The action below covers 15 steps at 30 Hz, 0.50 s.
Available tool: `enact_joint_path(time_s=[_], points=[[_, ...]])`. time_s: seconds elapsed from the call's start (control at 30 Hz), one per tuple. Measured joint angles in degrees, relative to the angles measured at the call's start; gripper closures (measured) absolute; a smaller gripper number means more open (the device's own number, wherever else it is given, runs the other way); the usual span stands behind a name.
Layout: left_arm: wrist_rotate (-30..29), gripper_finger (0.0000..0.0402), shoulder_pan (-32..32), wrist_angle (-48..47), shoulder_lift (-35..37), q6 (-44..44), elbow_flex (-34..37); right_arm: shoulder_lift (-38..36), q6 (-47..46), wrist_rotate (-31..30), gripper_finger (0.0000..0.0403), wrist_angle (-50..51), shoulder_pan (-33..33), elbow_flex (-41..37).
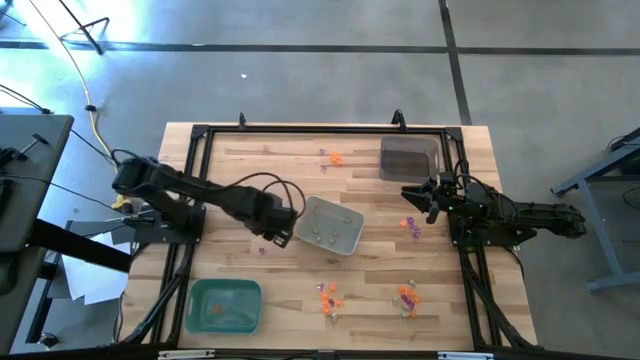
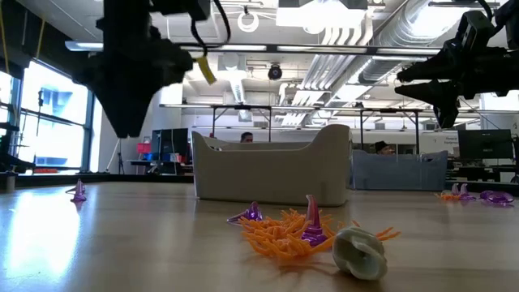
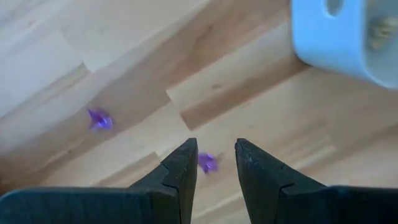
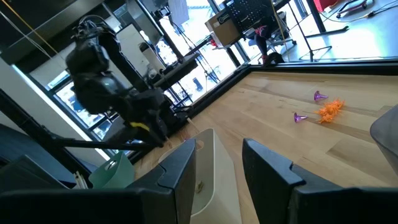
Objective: Sort Halloween decoration
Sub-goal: Put the orange spider toy into the green bin
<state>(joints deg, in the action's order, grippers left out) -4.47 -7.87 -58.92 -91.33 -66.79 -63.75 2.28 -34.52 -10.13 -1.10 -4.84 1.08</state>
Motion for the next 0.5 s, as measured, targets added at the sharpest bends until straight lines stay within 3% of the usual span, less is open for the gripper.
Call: enact_joint_path(time_s=[0.23, 0.5], points=[[1.1, 0.0303, 11.4, 4.0, -0.9, 17.3, 0.0, 0.0, 0.0, 0.0, 0.0277, 0.0, 0.0, 0.0], [5.4, 0.0299, 26.0, 22.9, -2.9, 34.3, 0.0, 0.0, 0.0, 0.0, 0.0277, 0.0, 0.0, 0.0]])
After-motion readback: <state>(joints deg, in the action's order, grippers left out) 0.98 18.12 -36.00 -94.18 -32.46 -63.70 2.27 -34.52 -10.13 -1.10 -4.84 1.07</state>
